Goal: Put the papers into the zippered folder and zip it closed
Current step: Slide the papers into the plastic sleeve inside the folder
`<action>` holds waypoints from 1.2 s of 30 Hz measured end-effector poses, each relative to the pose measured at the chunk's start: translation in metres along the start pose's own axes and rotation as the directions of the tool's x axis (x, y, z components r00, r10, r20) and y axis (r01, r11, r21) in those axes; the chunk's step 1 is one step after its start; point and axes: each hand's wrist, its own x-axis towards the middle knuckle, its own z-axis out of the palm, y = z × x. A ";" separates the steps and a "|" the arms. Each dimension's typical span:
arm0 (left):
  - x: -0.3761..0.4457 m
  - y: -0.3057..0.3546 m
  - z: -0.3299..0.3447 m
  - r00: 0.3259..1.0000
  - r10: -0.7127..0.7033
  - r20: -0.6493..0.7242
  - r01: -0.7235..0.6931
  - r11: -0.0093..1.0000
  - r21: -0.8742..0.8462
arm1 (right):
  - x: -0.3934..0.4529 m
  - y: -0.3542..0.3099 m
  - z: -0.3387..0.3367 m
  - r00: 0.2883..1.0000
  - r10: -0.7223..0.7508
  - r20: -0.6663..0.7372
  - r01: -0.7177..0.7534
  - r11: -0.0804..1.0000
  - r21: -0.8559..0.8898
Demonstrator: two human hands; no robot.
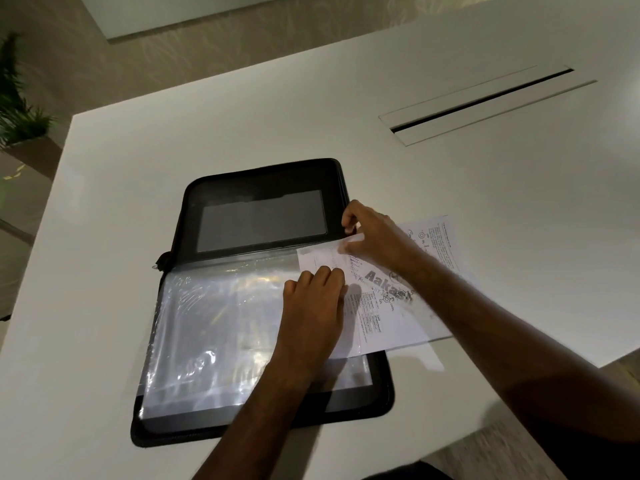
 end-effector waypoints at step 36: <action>-0.028 -0.003 0.008 1.000 0.015 0.026 -0.014 1.000 -0.014 | -0.071 0.101 -0.089 0.849 0.450 -0.277 -0.438 0.893 0.108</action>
